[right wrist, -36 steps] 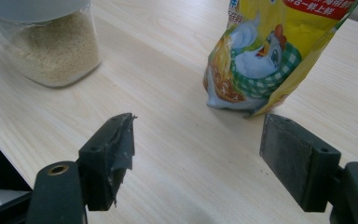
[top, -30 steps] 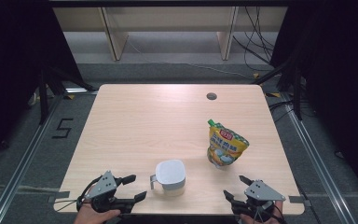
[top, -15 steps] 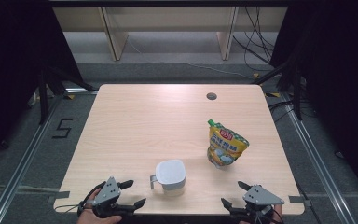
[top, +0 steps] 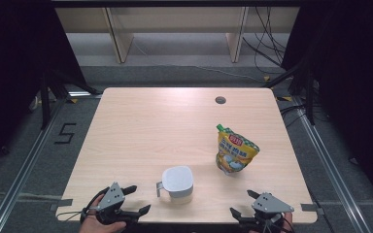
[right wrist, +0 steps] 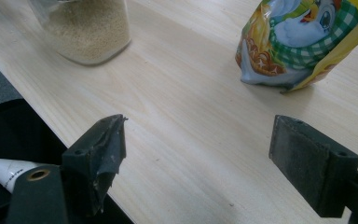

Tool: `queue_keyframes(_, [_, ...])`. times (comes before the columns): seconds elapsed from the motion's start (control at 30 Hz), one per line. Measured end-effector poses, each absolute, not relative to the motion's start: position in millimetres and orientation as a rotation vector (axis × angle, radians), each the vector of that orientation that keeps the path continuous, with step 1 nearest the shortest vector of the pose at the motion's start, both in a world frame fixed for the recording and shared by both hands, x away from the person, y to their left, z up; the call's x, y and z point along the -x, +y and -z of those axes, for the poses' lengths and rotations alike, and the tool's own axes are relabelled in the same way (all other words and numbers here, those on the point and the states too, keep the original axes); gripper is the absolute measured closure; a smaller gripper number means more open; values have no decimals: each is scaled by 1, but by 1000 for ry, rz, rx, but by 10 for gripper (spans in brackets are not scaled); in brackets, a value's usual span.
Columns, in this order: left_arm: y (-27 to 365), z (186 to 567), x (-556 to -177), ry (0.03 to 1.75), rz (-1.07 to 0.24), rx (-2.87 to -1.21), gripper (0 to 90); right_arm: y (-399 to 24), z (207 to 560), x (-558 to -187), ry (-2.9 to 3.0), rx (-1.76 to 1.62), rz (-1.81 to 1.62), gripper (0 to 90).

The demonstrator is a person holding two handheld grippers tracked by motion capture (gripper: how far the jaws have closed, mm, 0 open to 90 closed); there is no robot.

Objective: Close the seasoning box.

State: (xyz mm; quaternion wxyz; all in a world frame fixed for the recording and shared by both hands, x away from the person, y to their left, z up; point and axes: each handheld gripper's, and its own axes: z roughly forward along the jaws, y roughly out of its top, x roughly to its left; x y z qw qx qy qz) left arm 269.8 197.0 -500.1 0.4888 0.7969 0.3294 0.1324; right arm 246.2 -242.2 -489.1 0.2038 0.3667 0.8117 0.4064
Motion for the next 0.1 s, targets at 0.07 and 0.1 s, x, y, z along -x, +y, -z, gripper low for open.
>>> queue_keyframes(0.07, [197, 500, -270, 803, -323, -1939, 186, -243, 489, -246, 2266, -1034, -1127, 199])
queue_keyframes(0.1, [197, 501, -270, 806, -322, -1940, 186, -243, 489, -246, 2265, -1035, -1133, 200])
